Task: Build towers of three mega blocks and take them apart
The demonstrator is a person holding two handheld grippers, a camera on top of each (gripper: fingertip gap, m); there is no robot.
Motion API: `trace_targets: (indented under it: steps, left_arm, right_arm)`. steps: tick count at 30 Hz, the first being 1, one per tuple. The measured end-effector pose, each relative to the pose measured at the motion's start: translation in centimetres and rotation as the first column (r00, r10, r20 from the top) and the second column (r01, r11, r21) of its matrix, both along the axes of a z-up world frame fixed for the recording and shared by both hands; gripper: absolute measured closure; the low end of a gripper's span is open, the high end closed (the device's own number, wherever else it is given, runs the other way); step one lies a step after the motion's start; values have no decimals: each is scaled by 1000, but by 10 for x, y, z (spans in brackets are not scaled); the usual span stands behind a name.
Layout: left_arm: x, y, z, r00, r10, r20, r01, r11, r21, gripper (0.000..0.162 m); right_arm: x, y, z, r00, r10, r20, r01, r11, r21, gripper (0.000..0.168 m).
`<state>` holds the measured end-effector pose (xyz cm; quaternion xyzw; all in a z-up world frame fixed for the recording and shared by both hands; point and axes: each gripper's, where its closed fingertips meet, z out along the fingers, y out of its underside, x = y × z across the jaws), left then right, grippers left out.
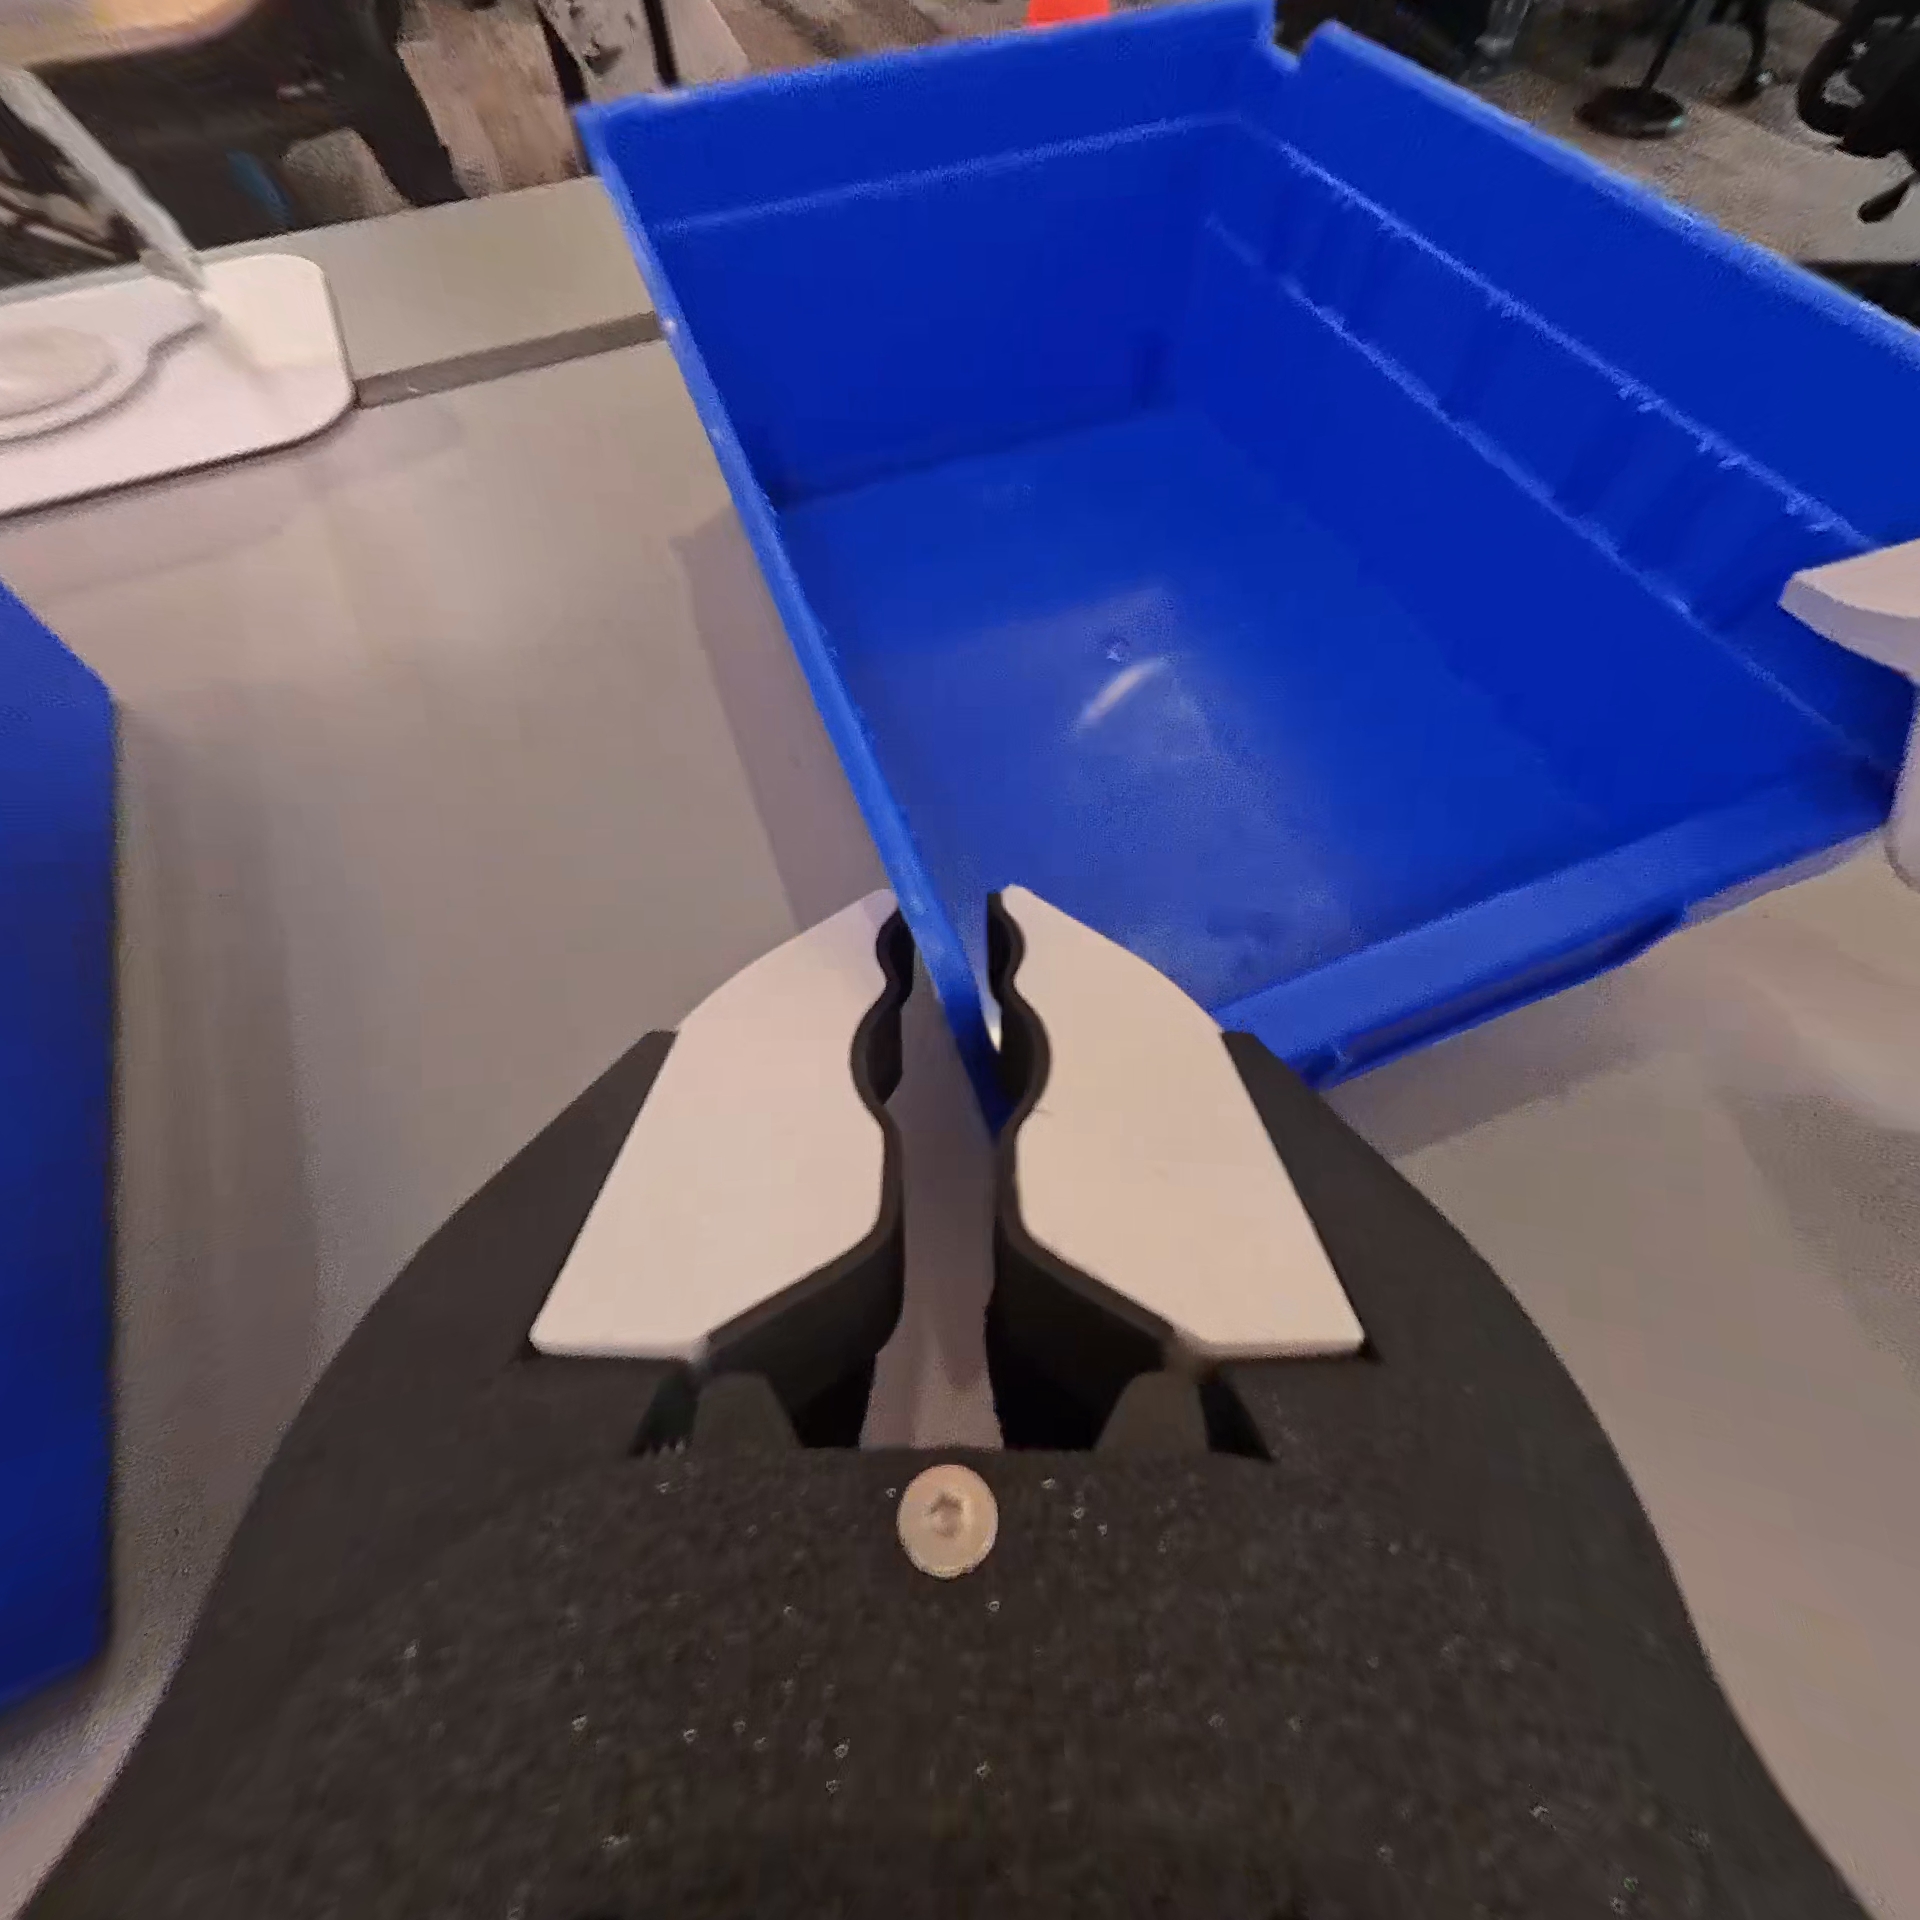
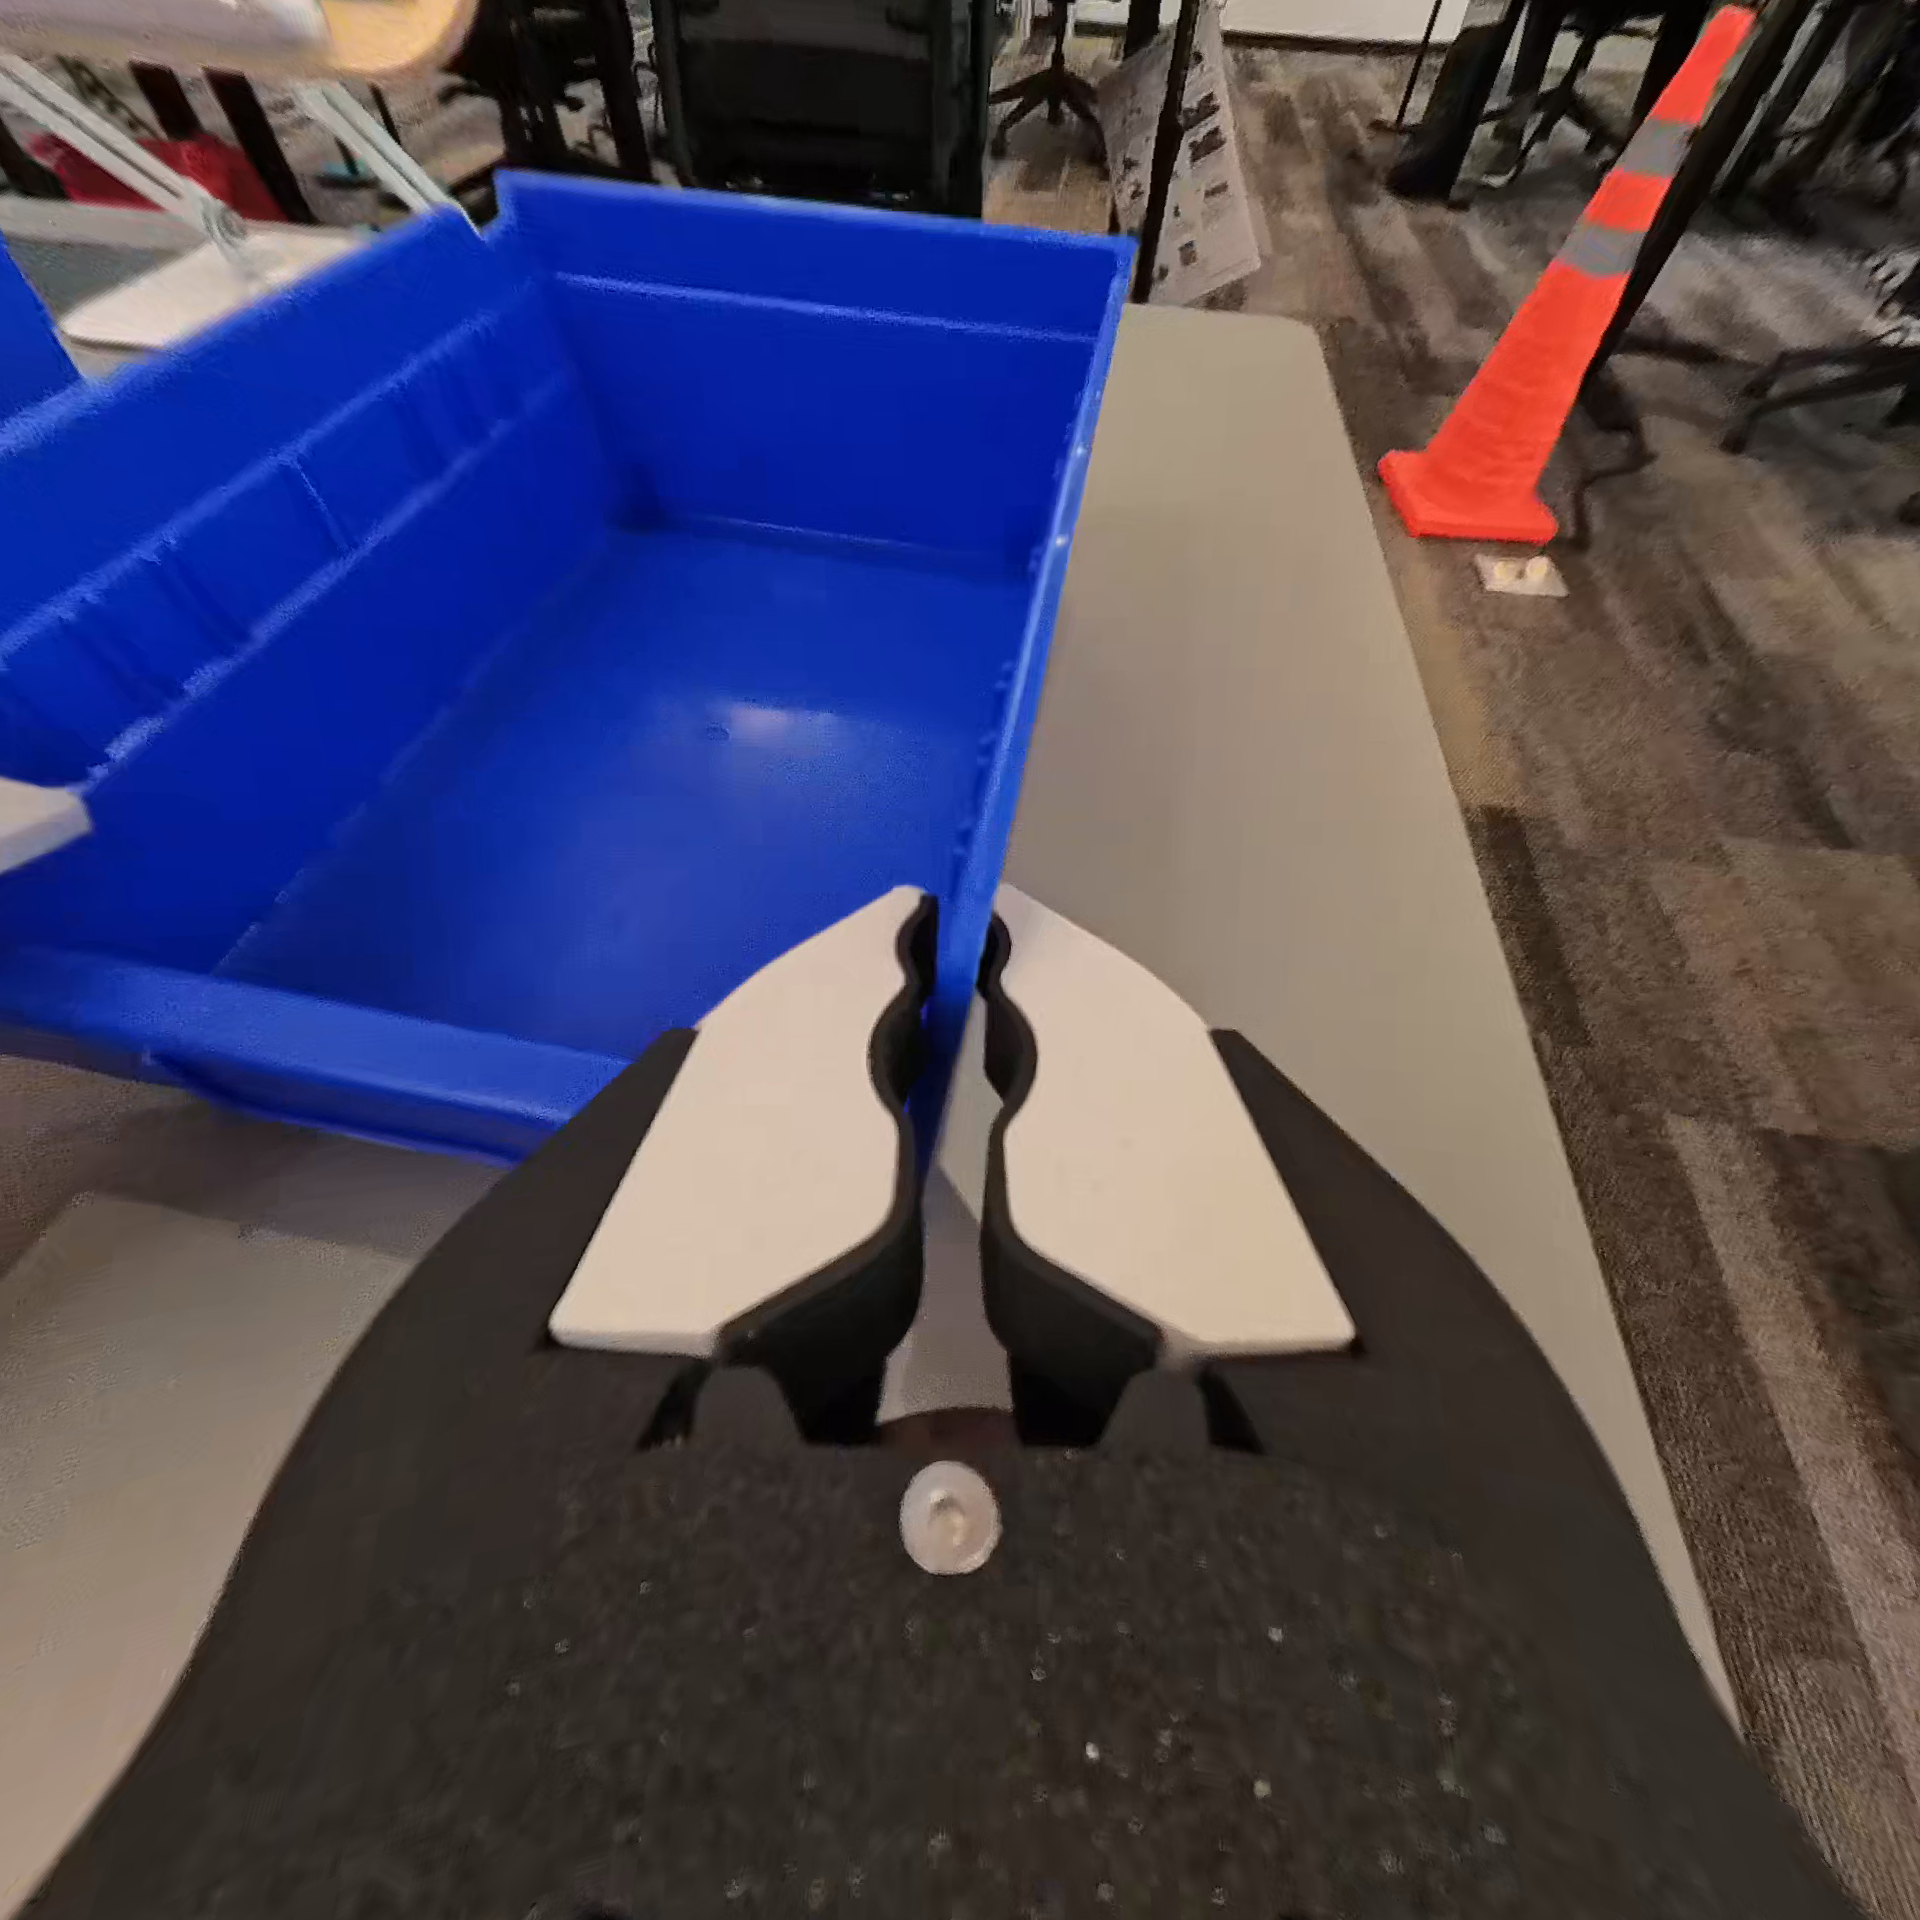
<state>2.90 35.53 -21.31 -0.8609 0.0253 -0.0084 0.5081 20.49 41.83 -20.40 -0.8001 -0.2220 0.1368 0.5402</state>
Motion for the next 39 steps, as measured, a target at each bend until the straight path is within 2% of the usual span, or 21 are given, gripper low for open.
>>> trace_targets:
  steps: [2, 3, 4, 5, 6, 8, 10, 13, 15, 17, 20, 22, 24, 25, 27, 29, 34, 39]
  left_arm:
    - [8, -2, -12, 998, -64, -2, 64, 997, -38, 133]
    - [12, -5, -16, 996, -94, 8, 94, 994, -60, 127]
    - [13, -11, -13, 992, -120, 26, 121, 991, -65, 126]
    - [15, -21, -6, 986, -161, 41, 163, 984, -71, 116]
    - [14, -33, 6, 978, -203, 46, 205, 977, -57, 107]
    - [0, -60, 37, 968, -252, 24, 252, 968, -7, 103]
    - [-33, -91, 73, 966, -260, -5, 259, 964, 62, 101]
    - [-127, -128, 110, 990, -113, -90, 125, 981, 149, 104]
    - [-203, -145, 110, 995, 35, -93, -19, 986, 168, 109]
    - [-266, -156, 90, 987, 150, -53, -141, 981, 136, 105]
    - [-331, -156, 42, 956, 267, -120, -268, 963, 10, 100]
    - [-339, -152, 18, 969, 243, -41, -245, 968, -50, 101]
    - [-341, -148, 5, 975, 219, 23, -217, 973, -78, 114]
    - [-342, -146, 2, 977, 209, 40, -205, 975, -84, 126]
    - [-342, -143, 4, 977, 194, 89, -188, 979, -74, 150]
    - [-350, -142, 3, 973, 219, 75, -211, 973, -95, 157]
    - [-377, -152, 16, 956, 293, 15, -291, 954, -68, 158]
    - [-452, -188, 40, 923, 385, 27, -385, 923, -21, 158]
  right_arm:
    - [0, -1, -1, 999, -10, -31, 10, 1000, 24, 162]
    - [0, -2, -1, 999, -16, -50, 16, 1000, 11, 155]
    - [1, -2, 2, 998, -33, -49, 33, 999, 14, 137]
    - [6, -2, 10, 998, -66, -25, 67, 997, 38, 132]
    - [13, -5, 22, 995, -101, 12, 100, 992, 82, 131]
    - [18, -14, 59, 985, -158, 68, 140, 966, 218, 125]
    - [-1, -31, 96, 988, -141, 67, 112, 940, 321, 121]
    - [-84, -71, 127, 999, 43, 13, -45, 933, 358, 108]
    - [-163, -108, 127, 976, 209, -61, -179, 929, 324, 103]
    - [-239, -142, 107, 934, 323, -152, -281, 928, 246, 99]
    - [-318, -165, 52, 926, 330, -184, -326, 944, 53, 91]
    - [-343, -164, 28, 943, 292, -163, -296, 955, -1, 92]
    - [-350, -150, 13, 972, 198, -127, -203, 979, -24, 99]
    - [-352, -146, 7, 978, 168, -123, -175, 984, -40, 110]
    - [-355, -142, 0, 986, 136, -96, -142, 988, -60, 144]
    - [-354, -142, 3, 990, 103, -97, -109, 992, -56, 160]
    - [-379, -149, 10, 998, 48, -46, -50, 998, -26, 164]
    - [-460, -178, 38, 990, 128, -55, -126, 991, 36, 163]
